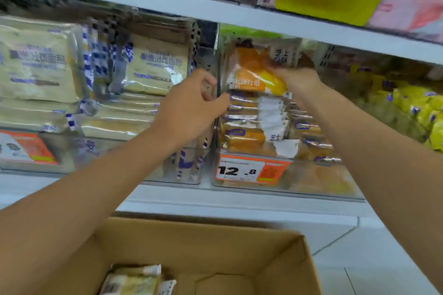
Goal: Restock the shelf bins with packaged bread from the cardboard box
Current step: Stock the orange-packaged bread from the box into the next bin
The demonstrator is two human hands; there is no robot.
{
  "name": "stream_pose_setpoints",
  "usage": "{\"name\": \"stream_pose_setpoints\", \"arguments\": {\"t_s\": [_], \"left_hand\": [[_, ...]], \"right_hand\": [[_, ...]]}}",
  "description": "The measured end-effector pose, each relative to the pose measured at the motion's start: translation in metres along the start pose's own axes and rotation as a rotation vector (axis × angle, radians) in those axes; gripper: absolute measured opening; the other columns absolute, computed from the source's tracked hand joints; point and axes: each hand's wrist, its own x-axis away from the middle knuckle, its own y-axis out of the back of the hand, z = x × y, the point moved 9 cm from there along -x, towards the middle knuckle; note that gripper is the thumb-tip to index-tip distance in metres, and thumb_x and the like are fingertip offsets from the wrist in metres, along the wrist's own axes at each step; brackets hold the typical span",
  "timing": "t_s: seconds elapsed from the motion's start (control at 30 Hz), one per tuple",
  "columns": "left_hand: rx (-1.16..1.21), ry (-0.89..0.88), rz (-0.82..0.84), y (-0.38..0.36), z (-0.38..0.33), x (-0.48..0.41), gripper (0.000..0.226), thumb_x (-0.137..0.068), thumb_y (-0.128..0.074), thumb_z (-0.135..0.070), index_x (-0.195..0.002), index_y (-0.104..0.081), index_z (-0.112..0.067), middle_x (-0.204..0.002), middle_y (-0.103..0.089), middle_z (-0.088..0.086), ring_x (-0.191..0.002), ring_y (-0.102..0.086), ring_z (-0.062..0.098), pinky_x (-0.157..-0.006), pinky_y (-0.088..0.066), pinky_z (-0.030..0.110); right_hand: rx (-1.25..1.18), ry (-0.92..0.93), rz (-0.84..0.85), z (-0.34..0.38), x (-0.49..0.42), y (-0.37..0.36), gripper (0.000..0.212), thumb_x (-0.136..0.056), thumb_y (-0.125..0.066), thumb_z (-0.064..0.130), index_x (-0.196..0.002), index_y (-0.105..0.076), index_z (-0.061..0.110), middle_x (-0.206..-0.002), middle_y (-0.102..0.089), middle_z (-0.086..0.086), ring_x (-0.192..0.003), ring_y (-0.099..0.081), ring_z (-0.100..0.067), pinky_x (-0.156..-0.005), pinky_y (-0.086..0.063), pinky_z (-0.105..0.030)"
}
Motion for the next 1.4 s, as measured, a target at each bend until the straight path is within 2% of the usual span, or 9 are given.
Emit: {"name": "stream_pose_setpoints", "arguments": {"t_s": [0.17, 0.27, 0.37, 0.5, 0.87, 1.07, 1.2, 1.3, 1.4], "left_hand": [[0.065, -0.023, -0.018, 0.000, -0.001, 0.003, 0.028, -0.088, -0.066, -0.042, -0.111, -0.056, -0.029, -0.073, -0.056, -0.010, -0.065, -0.054, 0.006, -0.071, -0.047, 0.030], [0.067, -0.031, -0.014, 0.001, -0.003, 0.004, 0.027, -0.089, -0.065, -0.043, -0.111, -0.055, -0.030, -0.074, -0.058, -0.010, -0.065, -0.055, 0.005, -0.070, -0.047, 0.030], [0.054, -0.029, -0.015, 0.001, -0.004, 0.005, 0.028, -0.089, -0.064, -0.045, -0.112, -0.054, -0.032, -0.077, -0.060, -0.009, -0.069, -0.058, 0.005, -0.072, -0.050, 0.032], [0.039, -0.014, -0.017, 0.001, -0.003, 0.004, 0.028, -0.090, -0.062, -0.047, -0.113, -0.053, -0.033, -0.079, -0.063, -0.006, -0.074, -0.062, 0.008, -0.074, -0.052, 0.034], [0.050, -0.015, 0.011, 0.000, -0.004, 0.003, 0.032, -0.089, -0.065, -0.047, -0.114, -0.054, -0.029, -0.079, -0.064, -0.003, -0.074, -0.063, 0.011, -0.073, -0.052, 0.034], [-0.061, -0.003, -0.022, 0.016, -0.019, 0.020, 0.069, -0.087, -0.065, -0.052, -0.145, -0.044, -0.021, -0.090, -0.069, -0.008, -0.093, -0.064, 0.011, -0.090, -0.049, 0.033], [-0.013, -0.006, -0.210, 0.044, -0.031, 0.077, 0.025, -0.087, -0.071, -0.036, -0.106, -0.064, -0.023, -0.075, -0.061, -0.010, -0.070, -0.057, 0.005, -0.071, -0.047, 0.029], [0.007, 0.129, -0.073, 0.027, 0.000, 0.125, 0.016, -0.086, -0.073, -0.030, -0.088, -0.064, -0.017, -0.064, -0.055, -0.013, -0.061, -0.052, 0.002, -0.066, -0.043, 0.030], [-0.080, 0.312, 0.139, 0.002, 0.060, 0.188, 0.017, -0.088, -0.070, -0.037, -0.094, -0.064, -0.022, -0.085, -0.063, -0.009, -0.080, -0.059, 0.009, -0.072, -0.042, 0.025]], "right_hand": [[0.205, 0.074, -0.028, -0.009, -0.016, -0.014, 0.072, -0.084, -0.072, 0.044, -0.141, -0.043, 0.010, -0.126, -0.057, -0.005, -0.120, -0.052, -0.016, -0.085, -0.035, -0.011], [0.482, 0.153, -0.150, -0.003, -0.006, -0.004, 0.075, -0.078, -0.071, 0.059, -0.127, -0.055, 0.005, -0.112, -0.061, -0.008, -0.114, -0.054, -0.024, -0.087, -0.046, -0.027], [0.921, 0.531, -0.207, 0.024, 0.018, -0.013, 0.106, -0.076, -0.066, 0.069, -0.156, -0.011, 0.027, -0.161, -0.017, -0.009, -0.149, -0.013, -0.027, -0.120, -0.016, -0.045], [1.221, 0.716, 0.019, 0.024, 0.003, -0.052, 0.091, -0.085, -0.052, 0.068, -0.155, -0.003, 0.038, -0.165, 0.001, -0.005, -0.151, 0.004, -0.028, -0.121, 0.005, -0.046], [1.229, 0.607, 0.100, 0.014, -0.009, -0.053, 0.093, -0.084, -0.048, 0.072, -0.155, 0.002, 0.038, -0.164, 0.005, -0.009, -0.151, 0.007, -0.031, -0.122, 0.006, -0.044], [0.948, 0.646, -0.010, 0.031, 0.069, -0.029, 0.055, -0.093, -0.057, 0.049, -0.138, -0.050, 0.019, -0.129, -0.055, -0.009, -0.123, -0.044, -0.028, -0.102, -0.029, -0.038], [0.742, 0.652, -0.060, 0.031, 0.140, -0.011, 0.018, -0.092, -0.062, 0.031, -0.099, -0.064, 0.014, -0.085, -0.053, 0.006, -0.084, -0.051, -0.018, -0.073, -0.038, -0.032], [0.702, 0.562, 0.015, 0.000, 0.190, -0.017, 0.012, -0.089, -0.063, 0.027, -0.086, -0.061, 0.016, -0.072, -0.050, 0.005, -0.067, -0.049, -0.015, -0.060, -0.045, -0.034], [0.716, 0.369, 0.257, -0.070, 0.243, -0.042, 0.010, -0.089, -0.064, 0.027, -0.094, -0.060, 0.019, -0.083, -0.057, 0.005, -0.074, -0.052, -0.014, -0.066, -0.045, -0.032]]}}
